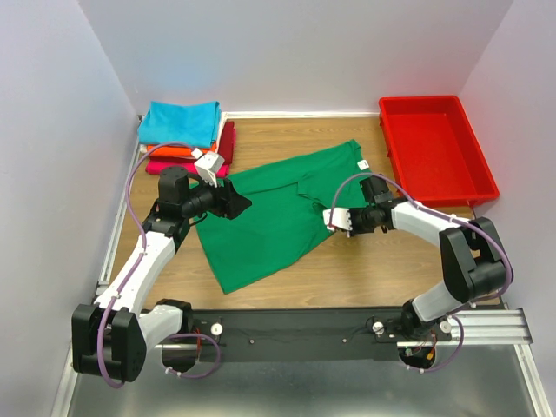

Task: Fold and stack the t-shirts
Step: Fold the tshirt

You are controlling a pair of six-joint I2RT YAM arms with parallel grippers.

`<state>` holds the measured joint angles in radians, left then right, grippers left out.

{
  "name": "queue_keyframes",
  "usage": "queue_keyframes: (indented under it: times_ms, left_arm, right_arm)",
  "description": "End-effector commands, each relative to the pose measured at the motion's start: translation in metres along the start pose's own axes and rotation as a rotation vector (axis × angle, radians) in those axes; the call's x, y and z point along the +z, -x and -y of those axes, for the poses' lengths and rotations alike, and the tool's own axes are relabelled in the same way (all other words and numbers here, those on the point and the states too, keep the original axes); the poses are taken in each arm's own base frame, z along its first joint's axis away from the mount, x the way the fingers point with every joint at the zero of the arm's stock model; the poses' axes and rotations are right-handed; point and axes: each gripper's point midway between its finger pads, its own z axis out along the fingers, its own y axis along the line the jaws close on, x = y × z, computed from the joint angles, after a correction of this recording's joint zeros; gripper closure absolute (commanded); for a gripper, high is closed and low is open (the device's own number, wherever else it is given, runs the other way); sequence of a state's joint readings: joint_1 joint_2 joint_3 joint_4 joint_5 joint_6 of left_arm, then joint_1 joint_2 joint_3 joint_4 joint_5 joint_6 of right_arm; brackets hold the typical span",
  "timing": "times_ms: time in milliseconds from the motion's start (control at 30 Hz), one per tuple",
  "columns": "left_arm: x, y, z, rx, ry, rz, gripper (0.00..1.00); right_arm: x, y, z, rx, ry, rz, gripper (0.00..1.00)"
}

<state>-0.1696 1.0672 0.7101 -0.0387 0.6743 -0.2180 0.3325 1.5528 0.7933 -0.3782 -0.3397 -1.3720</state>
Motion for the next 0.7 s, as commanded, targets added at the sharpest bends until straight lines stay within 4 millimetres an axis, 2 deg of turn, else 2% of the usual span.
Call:
queue_keyframes:
  times_ms: [0, 200, 467, 667]
  left_arm:
    - [0.001, -0.003, 0.004, -0.003, -0.029, -0.001, 0.28]
    - [0.001, -0.003, 0.005, -0.003, -0.034, -0.002, 0.28]
    - [0.000, -0.001, 0.007, 0.010, -0.046, 0.004, 0.28]
    - [-0.002, 0.004, 0.016, 0.033, -0.085, 0.015, 0.28]
  right_arm:
    - [-0.006, -0.003, -0.001, 0.049, -0.016, -0.022, 0.99]
    - [-0.033, 0.010, 0.010, 0.078, -0.108, 0.006, 0.99]
    - [-0.056, -0.001, -0.011, 0.157, -0.139, -0.052, 0.99]
    - [-0.083, -0.016, -0.032, 0.231, -0.169, -0.110, 0.99]
